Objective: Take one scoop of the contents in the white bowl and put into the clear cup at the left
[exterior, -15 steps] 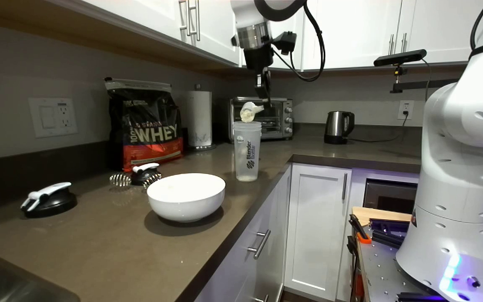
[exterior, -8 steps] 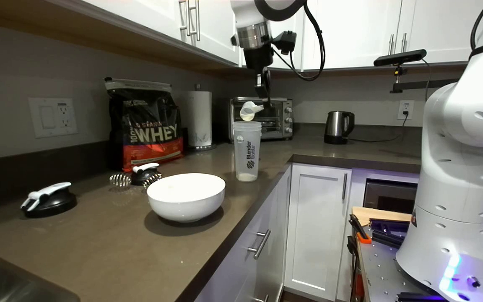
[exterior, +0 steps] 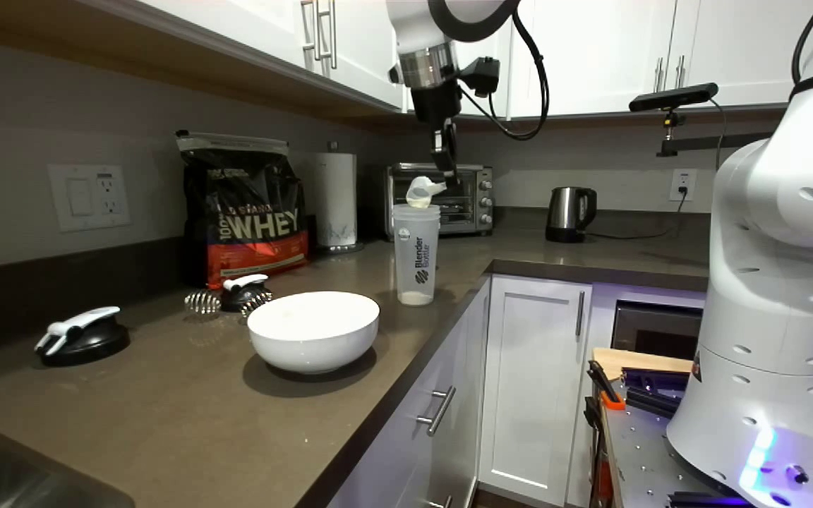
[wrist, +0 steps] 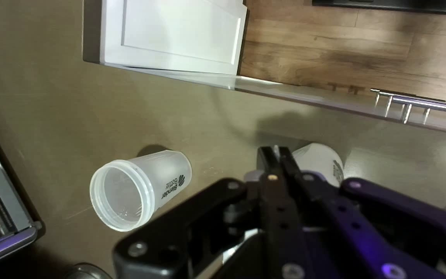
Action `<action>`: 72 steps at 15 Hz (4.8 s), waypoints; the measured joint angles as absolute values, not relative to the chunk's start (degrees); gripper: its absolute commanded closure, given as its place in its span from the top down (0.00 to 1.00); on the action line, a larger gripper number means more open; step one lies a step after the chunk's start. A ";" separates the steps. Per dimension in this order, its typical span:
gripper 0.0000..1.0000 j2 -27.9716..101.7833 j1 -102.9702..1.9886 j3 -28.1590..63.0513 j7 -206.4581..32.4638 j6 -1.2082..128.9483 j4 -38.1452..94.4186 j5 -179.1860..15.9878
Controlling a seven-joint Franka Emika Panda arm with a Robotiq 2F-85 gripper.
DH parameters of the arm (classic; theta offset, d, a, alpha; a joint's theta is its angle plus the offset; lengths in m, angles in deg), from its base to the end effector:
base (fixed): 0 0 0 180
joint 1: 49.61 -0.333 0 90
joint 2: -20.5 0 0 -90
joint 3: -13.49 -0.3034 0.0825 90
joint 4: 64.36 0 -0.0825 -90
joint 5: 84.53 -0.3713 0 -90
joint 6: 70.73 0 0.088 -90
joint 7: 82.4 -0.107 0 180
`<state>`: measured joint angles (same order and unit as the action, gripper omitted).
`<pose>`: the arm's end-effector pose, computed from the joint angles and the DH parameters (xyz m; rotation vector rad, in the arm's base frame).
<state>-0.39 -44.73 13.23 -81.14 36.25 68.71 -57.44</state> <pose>0.4208 -0.0689 0.4754 2.6923 0.1378 -0.1536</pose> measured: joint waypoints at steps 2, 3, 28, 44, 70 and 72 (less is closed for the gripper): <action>0.01 -0.38 -44.77 13.02 -81.16 36.25 69.17 -57.44; 0.01 -0.38 -44.79 12.94 -81.17 36.25 69.36 -57.44; 0.01 -4.03 -45.44 10.93 -82.98 36.24 69.76 -50.80; 0.01 -4.09 -47.38 12.27 -82.98 36.21 69.86 -59.14; 0.01 -3.47 -53.09 15.51 -78.29 39.95 66.93 -91.22; 0.01 -2.80 -53.88 14.73 -78.26 40.28 67.04 -91.27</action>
<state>-2.80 -53.88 14.73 -78.26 40.28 67.04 -91.27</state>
